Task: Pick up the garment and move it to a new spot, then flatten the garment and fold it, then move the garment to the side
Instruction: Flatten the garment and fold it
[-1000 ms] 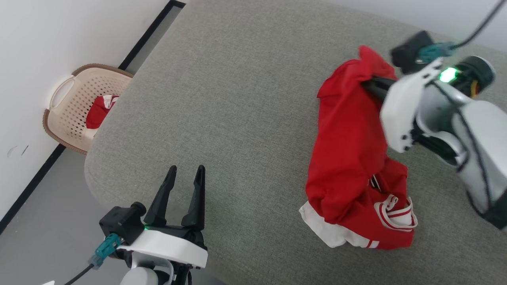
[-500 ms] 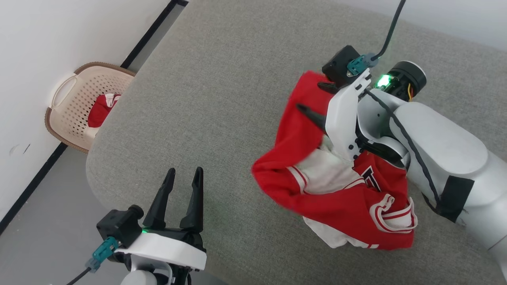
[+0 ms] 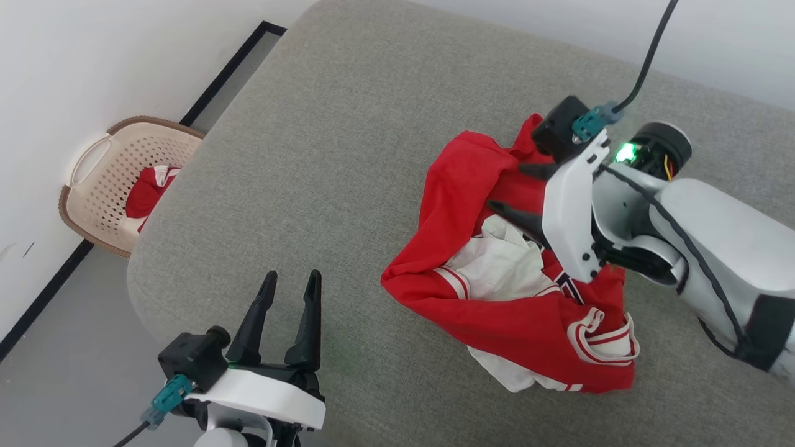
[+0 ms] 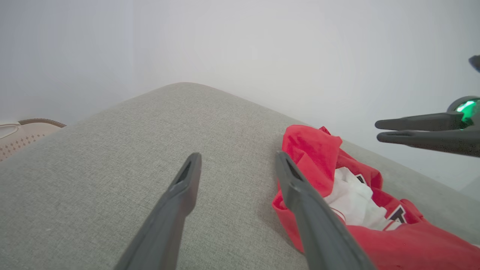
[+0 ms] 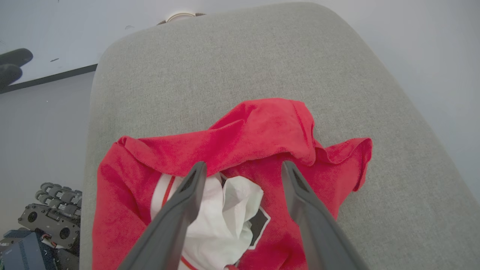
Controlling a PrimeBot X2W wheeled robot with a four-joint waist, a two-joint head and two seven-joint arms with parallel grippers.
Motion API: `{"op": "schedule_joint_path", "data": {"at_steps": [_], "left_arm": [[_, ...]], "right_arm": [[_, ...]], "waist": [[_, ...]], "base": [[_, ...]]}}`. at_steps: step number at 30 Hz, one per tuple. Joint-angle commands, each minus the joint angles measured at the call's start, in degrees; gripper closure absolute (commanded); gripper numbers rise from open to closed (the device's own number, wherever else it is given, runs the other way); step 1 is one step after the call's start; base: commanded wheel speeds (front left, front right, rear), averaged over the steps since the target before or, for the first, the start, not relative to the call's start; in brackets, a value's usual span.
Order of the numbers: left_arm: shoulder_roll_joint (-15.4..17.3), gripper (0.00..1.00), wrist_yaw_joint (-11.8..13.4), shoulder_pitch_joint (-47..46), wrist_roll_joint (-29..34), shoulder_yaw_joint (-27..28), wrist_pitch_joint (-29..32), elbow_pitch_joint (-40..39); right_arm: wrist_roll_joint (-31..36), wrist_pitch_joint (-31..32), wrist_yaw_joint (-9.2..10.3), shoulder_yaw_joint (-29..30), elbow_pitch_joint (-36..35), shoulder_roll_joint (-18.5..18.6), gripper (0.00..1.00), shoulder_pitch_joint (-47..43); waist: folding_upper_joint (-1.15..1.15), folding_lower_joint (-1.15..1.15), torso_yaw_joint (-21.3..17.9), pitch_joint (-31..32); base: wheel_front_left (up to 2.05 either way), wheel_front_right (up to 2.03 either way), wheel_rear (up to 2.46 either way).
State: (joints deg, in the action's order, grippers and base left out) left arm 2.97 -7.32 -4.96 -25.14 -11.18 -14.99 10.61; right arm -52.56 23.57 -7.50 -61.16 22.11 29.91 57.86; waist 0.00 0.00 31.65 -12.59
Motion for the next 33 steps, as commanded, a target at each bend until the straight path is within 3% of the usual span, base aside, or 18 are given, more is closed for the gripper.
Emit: {"op": "schedule_joint_path", "data": {"at_steps": [1,12,19,33], "left_arm": [[-0.03,0.00,-0.17,0.48,0.46,-0.07,-0.28,-0.01],[-0.04,0.00,-0.17,0.54,-0.05,0.26,-0.28,-0.51],[-0.04,0.00,-0.18,0.35,-0.97,0.61,-0.28,-1.26],[-0.03,0.00,-0.17,-0.05,-2.06,0.88,-0.28,-2.44]], "right_arm": [[-1.09,1.76,0.01,-0.30,-1.93,0.98,0.00,-1.12],[-3.65,11.28,0.02,-0.11,-8.29,3.86,0.00,-4.42],[-1.76,15.25,0.02,-1.18,-7.70,3.29,0.00,-5.95],[2.19,11.66,0.02,-9.19,2.01,-1.06,0.00,-3.11]], "waist": [[0.00,0.00,-0.20,0.22],[0.00,0.00,0.01,-0.09],[0.00,0.00,0.39,-1.40],[0.00,0.00,1.06,-3.49]], "base": [[0.00,0.00,0.00],[0.00,0.00,0.00],[0.00,0.00,0.00],[0.00,0.00,0.00]]}}
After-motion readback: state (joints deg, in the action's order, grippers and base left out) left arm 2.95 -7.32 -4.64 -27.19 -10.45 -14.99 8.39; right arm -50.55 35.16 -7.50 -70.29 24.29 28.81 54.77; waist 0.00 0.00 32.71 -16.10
